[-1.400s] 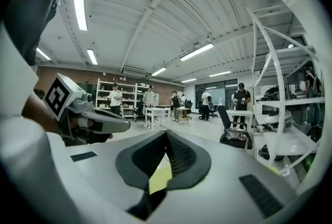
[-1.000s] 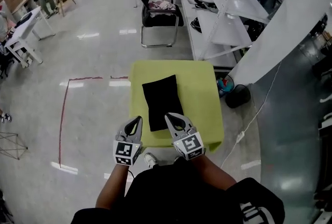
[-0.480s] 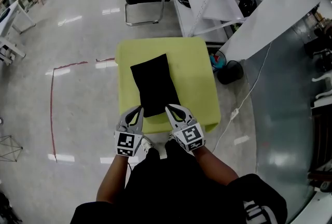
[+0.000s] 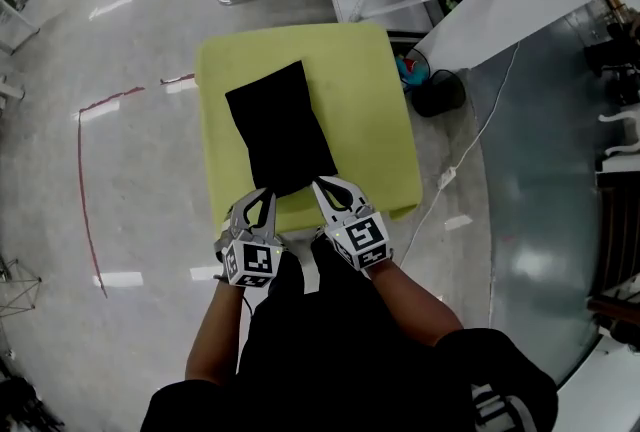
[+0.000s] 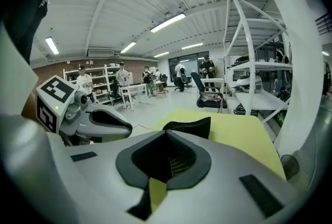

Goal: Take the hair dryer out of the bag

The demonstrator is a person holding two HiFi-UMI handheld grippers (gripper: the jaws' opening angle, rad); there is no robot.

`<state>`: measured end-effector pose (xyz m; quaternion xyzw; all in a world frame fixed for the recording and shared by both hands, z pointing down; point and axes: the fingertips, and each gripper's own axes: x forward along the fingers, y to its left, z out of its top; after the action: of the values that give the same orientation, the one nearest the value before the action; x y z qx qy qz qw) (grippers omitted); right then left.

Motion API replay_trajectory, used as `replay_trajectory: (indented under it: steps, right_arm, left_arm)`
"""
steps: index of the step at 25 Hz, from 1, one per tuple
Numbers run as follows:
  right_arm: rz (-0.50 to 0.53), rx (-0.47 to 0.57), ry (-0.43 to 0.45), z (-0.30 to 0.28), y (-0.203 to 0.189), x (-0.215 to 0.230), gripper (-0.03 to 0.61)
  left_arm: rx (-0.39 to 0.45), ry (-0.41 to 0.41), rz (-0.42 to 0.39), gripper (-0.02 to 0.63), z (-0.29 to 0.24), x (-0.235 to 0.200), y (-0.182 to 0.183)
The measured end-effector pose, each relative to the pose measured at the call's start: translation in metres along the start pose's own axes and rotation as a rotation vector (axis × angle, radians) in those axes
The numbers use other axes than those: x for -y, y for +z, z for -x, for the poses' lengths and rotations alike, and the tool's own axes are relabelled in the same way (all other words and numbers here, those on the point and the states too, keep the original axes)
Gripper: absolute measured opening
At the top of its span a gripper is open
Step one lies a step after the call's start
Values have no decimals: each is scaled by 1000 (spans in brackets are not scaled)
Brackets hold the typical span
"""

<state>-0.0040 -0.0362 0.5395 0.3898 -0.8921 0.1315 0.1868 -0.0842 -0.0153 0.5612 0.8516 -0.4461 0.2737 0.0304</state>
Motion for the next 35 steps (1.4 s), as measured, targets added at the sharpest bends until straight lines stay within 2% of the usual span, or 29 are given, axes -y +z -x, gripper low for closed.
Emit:
replay_trajectory:
  steps: [3, 7, 10, 15, 22, 25, 26, 31, 35]
  right_arm:
    - [-25, -30, 0, 0, -19, 5, 6]
    - [-54, -48, -5, -2, -36, 11, 6]
    - [-73, -64, -5, -2, -49, 12, 6]
    - [-103, -101, -17, 4, -71, 23, 6]
    - [-112, -137, -30, 7, -86, 32, 7]
    - [-111, -143, -47, 6, -95, 35, 6]
    - [-112, -146, -53, 6, -98, 36, 6]
    - [-102, -152, -44, 3, -98, 32, 6]
    - [-77, -154, -11, -1, -94, 24, 6]
  left_arm:
    - [-106, -51, -109, 164, -20, 25, -28]
    - [-249, -78, -324, 285, -46, 45, -66]
    - [-327, -76, -434, 299, -62, 53, -88]
    - [-376, -50, -534, 295, -86, 53, -107]
    - [-372, -59, -491, 149, -91, 47, -98]
    - [-353, -35, -471, 46, -89, 43, -89]
    - [-350, -24, -466, 30, -89, 41, -86]
    - [-345, 0, -403, 14, -86, 26, -69]
    - [-343, -32, -310, 12, -86, 18, -56]
